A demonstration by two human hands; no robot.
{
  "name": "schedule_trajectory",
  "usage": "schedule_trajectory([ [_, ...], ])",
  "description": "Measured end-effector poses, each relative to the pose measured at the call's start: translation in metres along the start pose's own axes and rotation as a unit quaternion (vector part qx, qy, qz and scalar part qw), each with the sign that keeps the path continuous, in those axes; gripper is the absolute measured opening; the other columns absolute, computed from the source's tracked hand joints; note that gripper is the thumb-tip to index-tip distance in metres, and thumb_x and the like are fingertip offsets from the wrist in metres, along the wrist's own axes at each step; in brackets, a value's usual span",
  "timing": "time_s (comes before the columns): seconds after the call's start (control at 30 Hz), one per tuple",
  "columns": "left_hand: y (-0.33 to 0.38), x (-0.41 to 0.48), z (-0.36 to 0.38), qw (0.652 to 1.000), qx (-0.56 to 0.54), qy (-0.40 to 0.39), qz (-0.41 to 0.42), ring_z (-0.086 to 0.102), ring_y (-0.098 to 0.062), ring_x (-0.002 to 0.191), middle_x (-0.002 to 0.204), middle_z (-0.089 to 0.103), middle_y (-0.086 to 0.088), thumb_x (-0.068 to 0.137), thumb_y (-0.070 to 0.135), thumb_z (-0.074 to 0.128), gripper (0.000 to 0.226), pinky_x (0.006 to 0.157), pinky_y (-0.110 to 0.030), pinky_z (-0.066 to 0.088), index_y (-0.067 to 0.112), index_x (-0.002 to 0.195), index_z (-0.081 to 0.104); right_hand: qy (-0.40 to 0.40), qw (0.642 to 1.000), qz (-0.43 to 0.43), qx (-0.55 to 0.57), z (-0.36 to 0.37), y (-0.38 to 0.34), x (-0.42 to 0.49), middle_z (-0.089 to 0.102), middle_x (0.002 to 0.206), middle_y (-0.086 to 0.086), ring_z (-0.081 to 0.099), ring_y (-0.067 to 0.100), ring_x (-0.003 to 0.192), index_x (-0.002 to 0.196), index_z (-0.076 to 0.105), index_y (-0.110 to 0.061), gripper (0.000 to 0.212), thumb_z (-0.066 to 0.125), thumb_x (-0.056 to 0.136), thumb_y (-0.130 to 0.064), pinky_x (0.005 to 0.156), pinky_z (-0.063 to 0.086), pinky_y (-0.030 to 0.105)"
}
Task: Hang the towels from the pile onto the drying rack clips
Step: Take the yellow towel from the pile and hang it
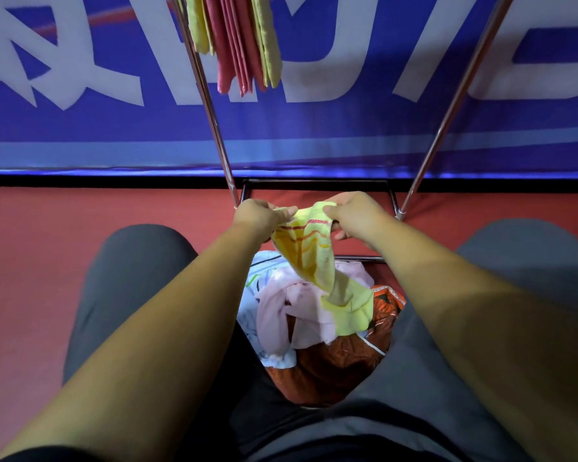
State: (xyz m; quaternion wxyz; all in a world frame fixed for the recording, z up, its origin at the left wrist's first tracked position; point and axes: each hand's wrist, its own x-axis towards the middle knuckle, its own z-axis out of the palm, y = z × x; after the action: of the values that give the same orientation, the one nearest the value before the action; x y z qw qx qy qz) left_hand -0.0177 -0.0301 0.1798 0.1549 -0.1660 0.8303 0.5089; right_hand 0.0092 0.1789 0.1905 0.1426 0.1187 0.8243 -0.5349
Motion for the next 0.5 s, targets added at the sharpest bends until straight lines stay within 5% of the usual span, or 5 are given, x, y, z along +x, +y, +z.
schedule_trajectory([
  [0.2,-0.002,-0.003,0.012,1.000,0.016,-0.001,-0.005,0.065,-0.022,0.074,0.089,0.075,-0.009,0.079,0.042,0.093,0.047,0.085,-0.036,0.061,0.005,0.101,0.075,-0.011,0.999,-0.027,-0.041,0.008,-0.001,-0.003,0.073,0.088,0.006,0.068,0.018,0.067,0.111,0.075,-0.018,0.014,0.062,0.106,-0.015,0.056,0.059,0.026],
  [0.37,0.003,-0.010,0.019,0.999,-0.005,-0.029,-0.018,0.067,-0.029,0.067,0.076,0.069,-0.016,0.084,0.013,0.089,0.023,0.083,-0.046,0.066,0.004,0.080,0.068,-0.018,0.992,-0.058,-0.113,0.019,0.003,-0.001,0.078,0.090,0.012,0.075,0.032,0.083,0.102,0.078,-0.013,0.013,0.065,0.101,-0.014,0.086,0.064,0.049],
  [0.5,0.006,-0.011,0.025,0.999,-0.006,-0.029,-0.025,0.070,-0.036,0.074,0.086,0.069,-0.025,0.091,0.000,0.071,0.004,0.084,-0.055,0.065,-0.002,0.089,0.068,-0.018,0.981,-0.073,-0.181,0.026,0.003,-0.004,0.076,0.086,0.004,0.070,0.026,0.082,0.103,0.079,-0.017,0.016,0.064,0.098,-0.016,0.078,0.055,0.036],
])
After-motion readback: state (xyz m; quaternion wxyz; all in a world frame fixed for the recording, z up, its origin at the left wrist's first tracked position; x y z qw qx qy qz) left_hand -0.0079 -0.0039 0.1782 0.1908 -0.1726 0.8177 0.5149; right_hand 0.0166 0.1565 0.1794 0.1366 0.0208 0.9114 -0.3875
